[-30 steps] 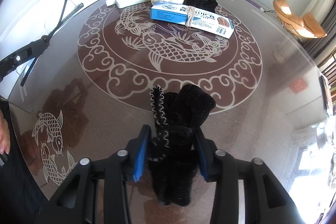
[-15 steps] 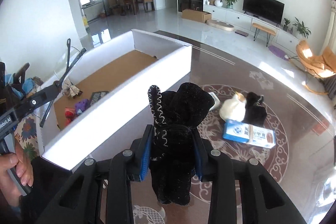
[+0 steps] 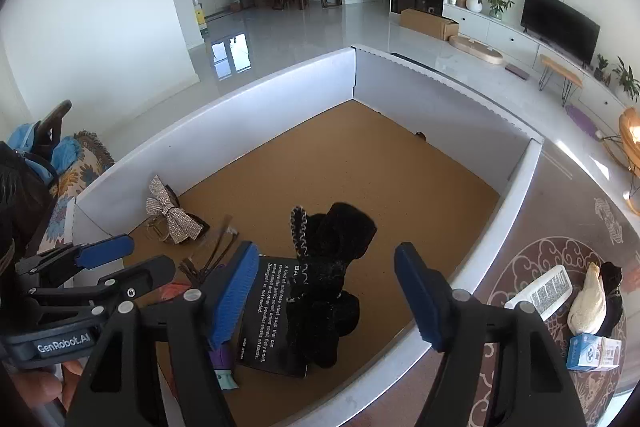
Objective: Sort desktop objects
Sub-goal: 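Bring both open tools back over the table pile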
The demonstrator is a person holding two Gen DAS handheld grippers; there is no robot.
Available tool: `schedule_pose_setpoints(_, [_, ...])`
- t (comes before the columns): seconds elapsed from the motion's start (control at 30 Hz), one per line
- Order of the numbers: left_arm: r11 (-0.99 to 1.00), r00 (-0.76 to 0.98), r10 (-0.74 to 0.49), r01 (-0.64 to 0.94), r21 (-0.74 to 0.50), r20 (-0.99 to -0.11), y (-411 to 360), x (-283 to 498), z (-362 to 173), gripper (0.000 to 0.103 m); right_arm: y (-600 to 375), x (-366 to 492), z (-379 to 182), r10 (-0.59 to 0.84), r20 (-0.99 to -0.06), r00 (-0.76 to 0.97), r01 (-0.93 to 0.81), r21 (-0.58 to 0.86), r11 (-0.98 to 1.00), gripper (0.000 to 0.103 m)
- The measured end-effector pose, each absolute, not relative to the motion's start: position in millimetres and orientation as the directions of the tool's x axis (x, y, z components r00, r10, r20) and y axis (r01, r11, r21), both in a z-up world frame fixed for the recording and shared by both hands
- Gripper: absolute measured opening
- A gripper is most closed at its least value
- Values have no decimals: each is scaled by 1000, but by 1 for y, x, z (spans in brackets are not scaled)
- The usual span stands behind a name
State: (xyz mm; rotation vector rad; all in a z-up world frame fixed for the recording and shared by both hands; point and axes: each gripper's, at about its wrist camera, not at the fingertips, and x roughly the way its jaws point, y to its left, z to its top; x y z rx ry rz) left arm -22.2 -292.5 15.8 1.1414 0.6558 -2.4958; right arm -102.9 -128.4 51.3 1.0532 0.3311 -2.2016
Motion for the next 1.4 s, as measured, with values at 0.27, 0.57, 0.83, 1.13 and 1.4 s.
schedule_pose_setpoints(0.27, [-858, -686, -145, 447, -255, -713, -270, -8, 27, 95, -68, -81, 62, -483, -681, -551, 650, 13, -760, 88])
schedule_pose_setpoints(0.57, [-929, -803, -77, 274, -250, -591, -190, 12, 60, 95, 103, -41, 15, -319, -674, -666, 495, -80, -865, 101])
schedule_pose_setpoints(0.83, [-964, -838, 117, 33, -263, -533, -91, 11, 83, 95, 244, -9, -38, -125, -764, -633, 311, -103, -945, 101])
schedule_pose_setpoints(1.13, [-959, -770, 277, -182, -218, -576, 7, 0, 67, 95, 284, -10, -50, -111, -806, -581, 174, 10, -985, 101])
schedule_pose_setpoints(1.4, [-940, -667, 340, -224, -257, -663, 59, -20, 13, 95, 280, -12, -52, -109, -806, -582, 168, 12, -986, 101])
